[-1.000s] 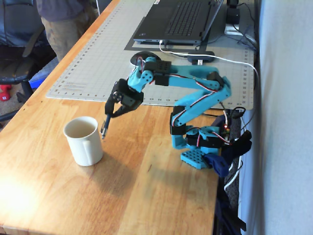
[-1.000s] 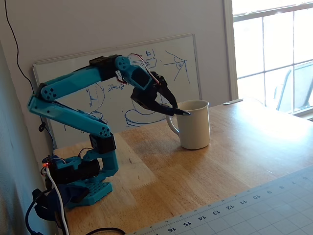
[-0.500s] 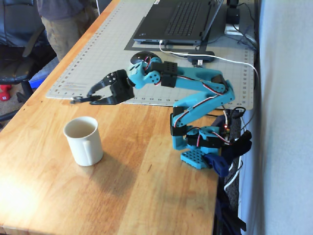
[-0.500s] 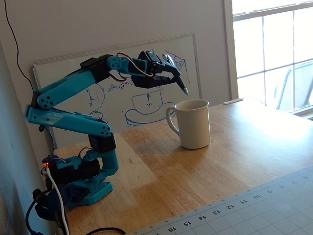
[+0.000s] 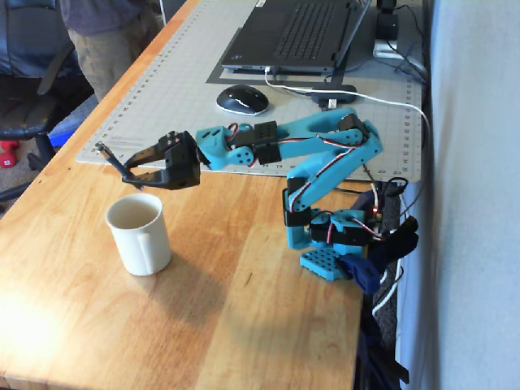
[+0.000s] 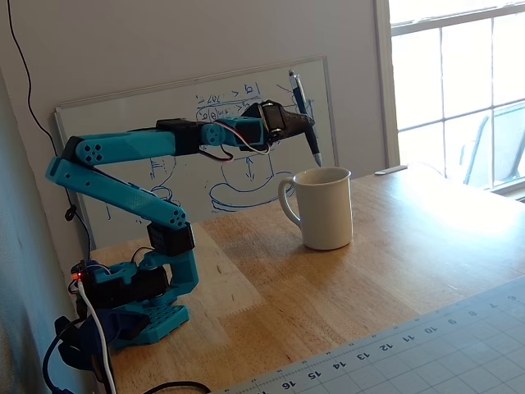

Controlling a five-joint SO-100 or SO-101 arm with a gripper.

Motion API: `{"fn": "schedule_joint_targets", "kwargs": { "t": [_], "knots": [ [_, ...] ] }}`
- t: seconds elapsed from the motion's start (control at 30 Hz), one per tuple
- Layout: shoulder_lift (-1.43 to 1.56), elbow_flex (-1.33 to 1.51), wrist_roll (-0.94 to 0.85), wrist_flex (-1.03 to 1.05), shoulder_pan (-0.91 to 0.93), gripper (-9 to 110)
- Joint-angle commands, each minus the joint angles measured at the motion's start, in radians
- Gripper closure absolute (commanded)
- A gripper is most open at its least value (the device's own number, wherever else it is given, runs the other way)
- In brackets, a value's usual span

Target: Grasp a pen and put it in a mug.

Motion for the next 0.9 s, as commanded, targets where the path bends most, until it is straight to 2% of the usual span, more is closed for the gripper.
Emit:
{"fn": "schedule_joint_targets", "kwargs": {
  "t": [0.0,0.23,0.77,0.87],
  "knots": [
    [-0.002,-0.002,0.083,-0.066,-0.02,100],
    [-0.005,0.038,0.183,-0.067,-0.038,100],
    [-0.003,0.071,0.187,-0.067,-0.046,99],
    [-0.003,0.071,0.187,-0.064,-0.048,96]
  ]
}}
